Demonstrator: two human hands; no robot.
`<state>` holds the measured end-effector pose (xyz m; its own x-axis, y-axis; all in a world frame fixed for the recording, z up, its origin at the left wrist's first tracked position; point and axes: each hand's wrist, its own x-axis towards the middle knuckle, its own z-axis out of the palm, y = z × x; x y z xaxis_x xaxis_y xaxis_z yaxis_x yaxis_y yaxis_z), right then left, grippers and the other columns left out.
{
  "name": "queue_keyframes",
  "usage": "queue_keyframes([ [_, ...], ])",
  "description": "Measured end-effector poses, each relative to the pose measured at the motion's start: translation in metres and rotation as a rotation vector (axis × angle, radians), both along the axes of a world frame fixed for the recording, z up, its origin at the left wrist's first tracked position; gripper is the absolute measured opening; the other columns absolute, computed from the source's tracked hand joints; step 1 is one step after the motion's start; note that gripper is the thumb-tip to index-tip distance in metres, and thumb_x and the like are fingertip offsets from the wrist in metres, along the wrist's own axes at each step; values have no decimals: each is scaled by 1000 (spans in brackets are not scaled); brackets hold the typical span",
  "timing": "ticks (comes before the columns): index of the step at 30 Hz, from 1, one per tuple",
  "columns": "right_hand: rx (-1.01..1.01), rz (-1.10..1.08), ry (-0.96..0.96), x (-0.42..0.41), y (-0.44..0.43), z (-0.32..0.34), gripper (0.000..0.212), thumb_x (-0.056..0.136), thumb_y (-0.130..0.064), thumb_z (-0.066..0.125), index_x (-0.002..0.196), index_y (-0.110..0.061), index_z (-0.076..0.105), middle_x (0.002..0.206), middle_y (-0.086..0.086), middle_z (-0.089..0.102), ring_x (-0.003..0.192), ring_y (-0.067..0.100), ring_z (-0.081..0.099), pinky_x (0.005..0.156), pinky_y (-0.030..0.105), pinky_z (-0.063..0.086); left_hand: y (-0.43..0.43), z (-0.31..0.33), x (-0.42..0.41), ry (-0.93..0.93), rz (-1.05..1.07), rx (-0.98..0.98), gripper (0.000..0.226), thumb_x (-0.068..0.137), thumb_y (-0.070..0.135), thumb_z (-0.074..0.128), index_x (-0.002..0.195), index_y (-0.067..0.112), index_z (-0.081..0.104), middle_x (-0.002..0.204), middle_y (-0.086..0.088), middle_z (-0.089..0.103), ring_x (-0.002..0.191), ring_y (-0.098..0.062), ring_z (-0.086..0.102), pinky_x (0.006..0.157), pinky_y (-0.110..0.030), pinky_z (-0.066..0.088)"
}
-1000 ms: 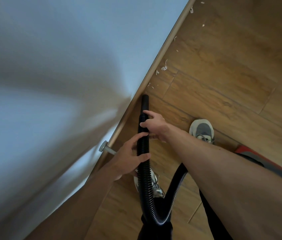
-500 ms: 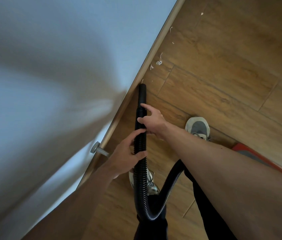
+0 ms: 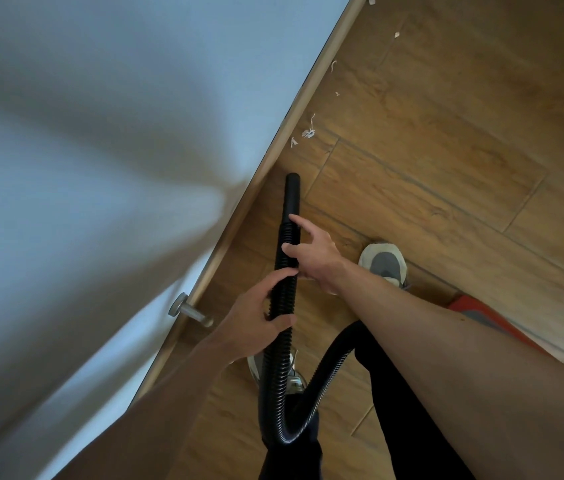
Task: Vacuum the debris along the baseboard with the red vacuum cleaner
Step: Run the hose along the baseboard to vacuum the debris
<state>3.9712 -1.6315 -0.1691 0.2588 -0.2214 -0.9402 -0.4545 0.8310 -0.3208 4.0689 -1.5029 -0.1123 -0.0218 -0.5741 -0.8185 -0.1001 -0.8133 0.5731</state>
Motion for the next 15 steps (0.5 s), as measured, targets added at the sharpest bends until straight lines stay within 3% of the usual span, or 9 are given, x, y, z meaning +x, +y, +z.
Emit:
queue_keyframes([
  [7, -1, 0, -10, -2, -14, -2, 66, 96, -3, 60, 146, -42, 42, 131, 6, 56, 99, 21, 67, 67, 31, 62, -15, -3, 0, -20, -46, -15, 65, 88, 11, 70, 138, 44, 43, 125, 16, 56, 108, 4, 55, 85, -26, 58],
  [15, -4, -4, -40, 6, -27, -7, 66, 96, -3, 59, 146, -42, 41, 134, 8, 54, 102, 24, 65, 73, 37, 63, -29, -5, 8, -43, -59, -26, 65, 88, 11, 69, 140, 40, 43, 126, 11, 58, 105, 0, 58, 81, -24, 57],
])
